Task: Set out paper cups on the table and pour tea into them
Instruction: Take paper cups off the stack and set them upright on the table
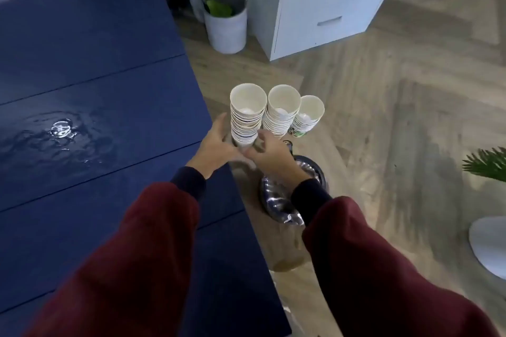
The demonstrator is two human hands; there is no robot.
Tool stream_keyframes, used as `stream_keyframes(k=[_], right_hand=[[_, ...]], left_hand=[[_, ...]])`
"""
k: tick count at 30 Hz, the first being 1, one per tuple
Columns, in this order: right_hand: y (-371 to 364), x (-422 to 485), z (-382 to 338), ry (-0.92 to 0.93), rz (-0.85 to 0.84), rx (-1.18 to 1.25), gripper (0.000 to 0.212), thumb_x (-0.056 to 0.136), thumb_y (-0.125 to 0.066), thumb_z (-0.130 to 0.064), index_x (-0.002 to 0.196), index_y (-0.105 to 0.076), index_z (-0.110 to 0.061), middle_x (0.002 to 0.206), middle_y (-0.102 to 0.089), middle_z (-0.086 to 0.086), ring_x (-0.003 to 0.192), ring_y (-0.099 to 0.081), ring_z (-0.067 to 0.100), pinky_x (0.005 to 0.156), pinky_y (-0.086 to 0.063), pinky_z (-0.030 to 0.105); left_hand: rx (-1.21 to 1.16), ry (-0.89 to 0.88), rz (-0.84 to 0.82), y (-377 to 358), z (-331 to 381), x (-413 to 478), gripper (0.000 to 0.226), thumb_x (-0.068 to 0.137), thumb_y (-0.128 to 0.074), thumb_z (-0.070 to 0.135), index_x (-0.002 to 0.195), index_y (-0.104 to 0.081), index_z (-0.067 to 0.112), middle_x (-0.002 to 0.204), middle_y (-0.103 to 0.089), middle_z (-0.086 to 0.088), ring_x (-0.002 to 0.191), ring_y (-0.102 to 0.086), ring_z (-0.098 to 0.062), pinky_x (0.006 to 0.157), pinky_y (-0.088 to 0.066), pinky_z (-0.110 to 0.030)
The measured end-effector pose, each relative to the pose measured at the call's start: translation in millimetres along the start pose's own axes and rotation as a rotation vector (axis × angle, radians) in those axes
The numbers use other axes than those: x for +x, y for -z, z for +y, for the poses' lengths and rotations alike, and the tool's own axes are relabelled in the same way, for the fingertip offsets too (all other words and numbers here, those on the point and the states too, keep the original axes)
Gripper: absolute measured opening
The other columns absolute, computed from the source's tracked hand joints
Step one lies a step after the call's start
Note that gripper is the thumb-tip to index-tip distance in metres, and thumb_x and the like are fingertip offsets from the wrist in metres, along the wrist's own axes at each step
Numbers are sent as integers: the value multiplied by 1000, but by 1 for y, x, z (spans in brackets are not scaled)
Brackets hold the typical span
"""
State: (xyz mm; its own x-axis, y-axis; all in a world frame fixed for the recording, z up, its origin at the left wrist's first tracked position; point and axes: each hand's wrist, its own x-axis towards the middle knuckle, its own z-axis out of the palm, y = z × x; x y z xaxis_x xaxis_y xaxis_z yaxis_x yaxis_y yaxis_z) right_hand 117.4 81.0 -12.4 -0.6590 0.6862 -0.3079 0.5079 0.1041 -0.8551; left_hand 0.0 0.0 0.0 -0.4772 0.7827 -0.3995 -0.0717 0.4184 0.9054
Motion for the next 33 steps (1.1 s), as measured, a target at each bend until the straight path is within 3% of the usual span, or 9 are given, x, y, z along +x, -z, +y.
stream_keyframes(k=[3, 7, 10, 12, 18, 21, 25, 28, 33], right_hand=[[-17, 29, 15, -67, -1, -51, 46, 93, -63, -20, 135, -49, -6, 119, -64, 7, 111, -61, 25, 98, -51, 43], [-26, 54, 41, -49, 86, 28, 62, 83, -57, -5, 143, -42, -12, 136, -59, 6, 128, -54, 26, 110, -44, 48], [-29, 61, 50, -56, 88, 19, 58, 86, -58, -3, 141, -42, -11, 134, -61, 8, 125, -56, 27, 108, -45, 48], [-30, 63, 48, -55, 65, 22, 55, 89, -59, -3, 140, -41, -8, 131, -61, 9, 121, -57, 27, 105, -46, 45], [-28, 63, 31, 4, -38, -77, 51, 91, -62, -6, 136, -39, -5, 132, -56, 12, 121, -55, 30, 102, -47, 41], [-26, 54, 16, 97, -30, -47, 65, 89, -67, -17, 144, -34, -11, 138, -47, 5, 128, -48, 22, 105, -45, 37], [-35, 33, -14, 302, 97, 6, 61, 83, -72, -8, 136, -43, -9, 128, -51, 4, 119, -52, 19, 97, -51, 33], [-52, 15, -37, 398, 73, 0, 64, 77, -80, -5, 131, -47, -5, 123, -53, 7, 116, -54, 19, 91, -51, 26], [-100, -36, -90, 430, -91, -184, 91, 86, -70, -10, 158, -15, -11, 150, -31, 6, 138, -36, 20, 102, -40, 30]], left_hand=[[-198, 83, 51, 8, -17, 28, 66, 90, -57, -13, 144, -45, 21, 125, -58, 10, 111, -60, -13, 70, -59, -26], [-346, 149, 98, 12, -31, 60, 27, 105, -48, 24, 123, -60, 39, 120, -68, 14, 120, -60, -11, 89, -54, -41], [-233, 118, -28, 6, -26, 67, 34, 108, -46, 20, 117, -55, 52, 119, -67, 24, 109, -64, 3, 78, -57, -29], [-220, 86, -40, 2, -29, 76, 40, 105, -51, 12, 125, -50, 47, 126, -63, 18, 112, -62, -1, 71, -58, -23], [-451, 95, 47, 2, -33, 74, 25, 105, -52, 20, 128, -60, 25, 124, -68, -5, 110, -68, -22, 81, -60, -42], [-378, -32, 4, 14, -32, 60, 34, 102, -52, 1, 136, -50, 3, 117, -65, -16, 103, -66, -31, 80, -59, -43], [-463, -75, 24, 33, -2, 24, 19, 105, -43, 9, 110, -61, 6, 96, -60, -17, 85, -53, -35, 68, -51, -38], [-414, -128, 62, 59, 9, -15, 11, 103, -49, 10, 100, -60, 9, 82, -64, -6, 72, -62, -20, 63, -52, -31], [-535, -124, 190, 120, -7, -102, 29, 98, -54, 16, 126, -62, 9, 119, -70, -15, 107, -67, -35, 91, -56, -53]])
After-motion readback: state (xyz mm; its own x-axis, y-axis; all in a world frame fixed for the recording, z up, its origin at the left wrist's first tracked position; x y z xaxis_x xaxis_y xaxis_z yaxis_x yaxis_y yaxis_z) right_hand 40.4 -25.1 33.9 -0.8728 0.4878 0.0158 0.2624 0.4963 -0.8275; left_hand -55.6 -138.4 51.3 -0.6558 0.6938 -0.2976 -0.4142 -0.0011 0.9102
